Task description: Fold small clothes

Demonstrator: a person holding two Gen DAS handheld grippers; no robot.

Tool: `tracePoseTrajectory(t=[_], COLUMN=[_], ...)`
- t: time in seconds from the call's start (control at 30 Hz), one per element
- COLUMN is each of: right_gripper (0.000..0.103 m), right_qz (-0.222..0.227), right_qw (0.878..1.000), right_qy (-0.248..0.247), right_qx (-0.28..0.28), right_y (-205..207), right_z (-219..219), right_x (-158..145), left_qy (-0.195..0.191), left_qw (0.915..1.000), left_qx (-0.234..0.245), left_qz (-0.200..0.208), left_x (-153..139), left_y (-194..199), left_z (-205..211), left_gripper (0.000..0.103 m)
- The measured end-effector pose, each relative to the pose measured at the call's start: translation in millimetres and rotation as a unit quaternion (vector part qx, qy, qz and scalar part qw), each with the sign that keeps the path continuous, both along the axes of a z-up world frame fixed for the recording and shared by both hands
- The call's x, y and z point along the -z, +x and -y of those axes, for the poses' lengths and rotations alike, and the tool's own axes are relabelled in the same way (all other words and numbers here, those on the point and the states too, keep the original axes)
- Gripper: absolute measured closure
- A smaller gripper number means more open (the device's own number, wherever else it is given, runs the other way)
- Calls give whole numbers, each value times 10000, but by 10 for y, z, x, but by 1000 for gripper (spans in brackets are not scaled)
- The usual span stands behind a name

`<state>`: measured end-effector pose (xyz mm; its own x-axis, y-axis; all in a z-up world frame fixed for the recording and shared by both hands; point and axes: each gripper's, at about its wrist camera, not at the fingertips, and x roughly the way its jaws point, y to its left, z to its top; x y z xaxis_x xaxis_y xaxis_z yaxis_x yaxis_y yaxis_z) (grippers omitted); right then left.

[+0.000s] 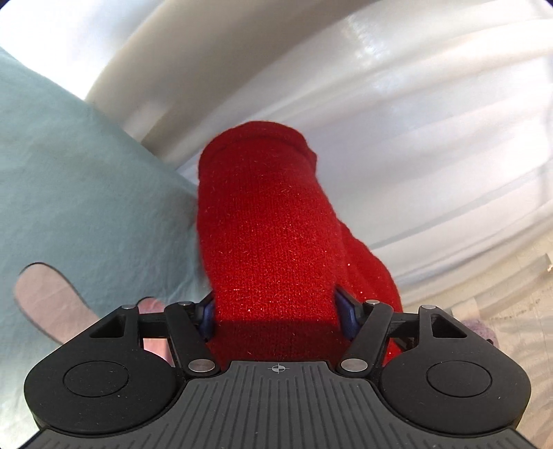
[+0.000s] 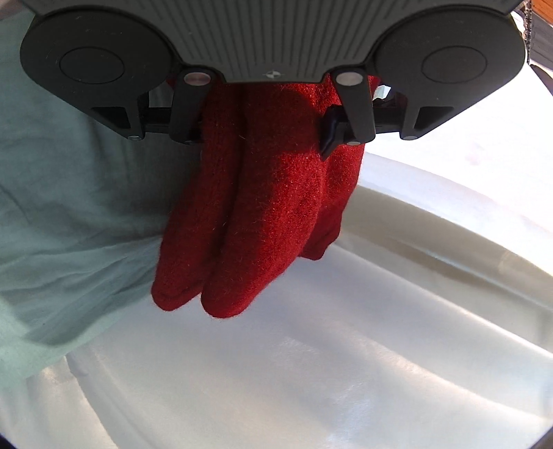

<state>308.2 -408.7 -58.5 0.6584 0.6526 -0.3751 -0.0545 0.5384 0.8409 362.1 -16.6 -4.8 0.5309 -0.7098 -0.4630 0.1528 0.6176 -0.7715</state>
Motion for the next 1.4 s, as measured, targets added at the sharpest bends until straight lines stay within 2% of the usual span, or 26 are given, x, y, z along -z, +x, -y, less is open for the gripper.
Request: tracePoseTrajectory(t=[0.1,0.2,0.23,0.27,0.33,0.4,0.43,0.53,0.57,0.63,0.73,0.8,0.83,0.87,0.9,1.0,1.03,1.07,1.1,1.17,1.23,1.33,1.4], right_gripper=[50,48,47,46,46,46,47,61,68,74,77,80,80,80,79,76,61,42,38,38,38,38,45], right_qz=[155,350,373,299,198,462,619,1281,1444,1715,1815,1649,1606,1688,1663,1378,1350,1299,1185,840,456,93,108], right_qw=[9993,9975,9969,9967,9958,9920,9887,9703,9645,9509,9272,8967,8890,8881,8891,9026,9082,9167,9278,9539,9706,9763,9756], right_qy=[101,-114,-259,-423,-820,-1177,-1357,-2019,-2193,-2575,-3229,-4064,-4249,-4245,-4243,-4074,-3960,-3778,-3538,-2880,-2341,-2134,-2170], right_qx=[-328,-608,-646,-626,-359,3,149,376,277,-92,-548,-603,-587,-501,-429,-193,-85,-5,11,-116,-313,-355,-326], right_y=[-107,-229,-264,-292,-430,-628,-723,-986,-1028,-1093,-1163,-1143,-1135,-1149,-1132,-1215,-1276,-1347,-1408,-1503,-1588,-1587,-1568], right_z=[-227,-553,-665,-757,-843,-870,-882,-1082,-1201,-1520,-1856,-1985,-1976,-1890,-1845,-1746,-1685,-1618,-1524,-1339,-1230,-1252,-1299], right_x=[-116,-178,-174,-164,-174,-286,-366,-706,-784,-845,-750,-551,-462,-391,-376,-534,-585,-613,-617,-534,-340,-168,-142], left_qy=[218,897,1175,1561,2118,2416,2454,2501,2539,2605,2677,2725,2750,2763,2767,2654,2578,2520,2494,2492,2387,2327,2475], left_qw=[9992,9939,9899,9823,9669,9563,9545,9560,9561,9573,9579,9577,9573,9570,9567,9591,9611,9624,9628,9626,9658,9691,9665], left_qx=[-275,-593,-770,-1021,-1355,-1524,-1530,-1265,-1174,-1020,-930,-834,-798,-797,-816,-909,-940,-976,-1003,-1029,-991,-812,-676], left_qz=[188,248,189,190,431,624,723,864,874,728,450,391,391,389,382,368,323,292,280,252,211,72,55], left_x=[-186,-256,-254,-278,-401,-525,-574,-602,-576,-486,-288,-199,-168,-173,-203,-288,-310,-302,-314,-316,-308,-283,-240], left_y=[-337,-581,-640,-722,-921,-1104,-1185,-1319,-1341,-1326,-1268,-1253,-1233,-1254,-1297,-1411,-1475,-1497,-1561,-1664,-1758,-1829,-1832], left_z=[-266,-466,-518,-574,-689,-739,-744,-620,-569,-439,-306,-256,-207,-186,-183,-275,-340,-365,-411,-467,-498,-482,-435], left_gripper=[32,28,28,30,33,33,31,24,24,24,19,13,12,12,12,16,16,16,16,16,16,15,15])
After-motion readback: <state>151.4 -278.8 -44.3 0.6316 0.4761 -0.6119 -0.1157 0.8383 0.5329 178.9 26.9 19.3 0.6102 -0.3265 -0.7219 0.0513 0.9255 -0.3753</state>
